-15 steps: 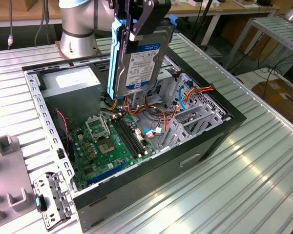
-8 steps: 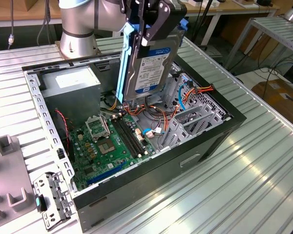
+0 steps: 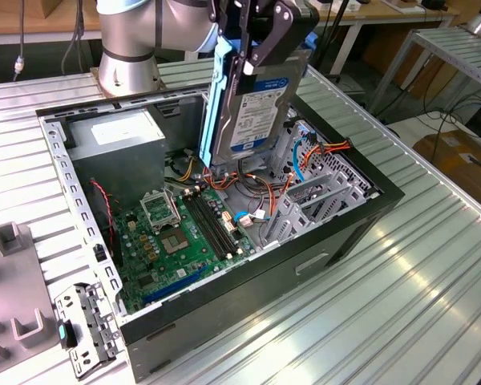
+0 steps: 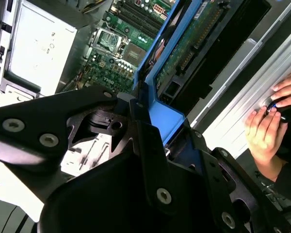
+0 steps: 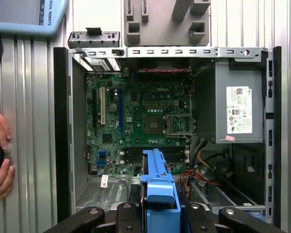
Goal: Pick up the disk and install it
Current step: 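Insert the disk into the insertion slot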
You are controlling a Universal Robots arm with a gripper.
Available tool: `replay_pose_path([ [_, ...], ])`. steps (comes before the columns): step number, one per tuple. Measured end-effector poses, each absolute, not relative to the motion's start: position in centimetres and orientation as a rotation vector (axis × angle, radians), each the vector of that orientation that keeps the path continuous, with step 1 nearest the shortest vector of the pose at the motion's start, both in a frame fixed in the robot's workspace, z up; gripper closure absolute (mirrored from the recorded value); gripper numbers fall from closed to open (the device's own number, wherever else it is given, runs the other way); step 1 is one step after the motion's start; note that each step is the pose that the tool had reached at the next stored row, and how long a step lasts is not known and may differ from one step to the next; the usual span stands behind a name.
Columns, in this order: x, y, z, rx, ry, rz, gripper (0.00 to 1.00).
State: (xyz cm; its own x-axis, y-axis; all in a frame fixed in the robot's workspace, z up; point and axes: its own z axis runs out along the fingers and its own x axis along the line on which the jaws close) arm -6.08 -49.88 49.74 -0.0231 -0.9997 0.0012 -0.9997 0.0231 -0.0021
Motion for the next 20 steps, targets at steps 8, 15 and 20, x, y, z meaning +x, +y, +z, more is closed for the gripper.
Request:
replay_pose_path([
  [8, -6.07, -50.48, 49.73, -2.195, 2.246, -0.004, 0.63],
  [15, -6.07, -50.51, 49.72, -2.195, 2.246, -0.004, 0.63],
  [20, -6.06, -50.79, 49.73, -2.195, 2.246, -0.004, 0.63],
])
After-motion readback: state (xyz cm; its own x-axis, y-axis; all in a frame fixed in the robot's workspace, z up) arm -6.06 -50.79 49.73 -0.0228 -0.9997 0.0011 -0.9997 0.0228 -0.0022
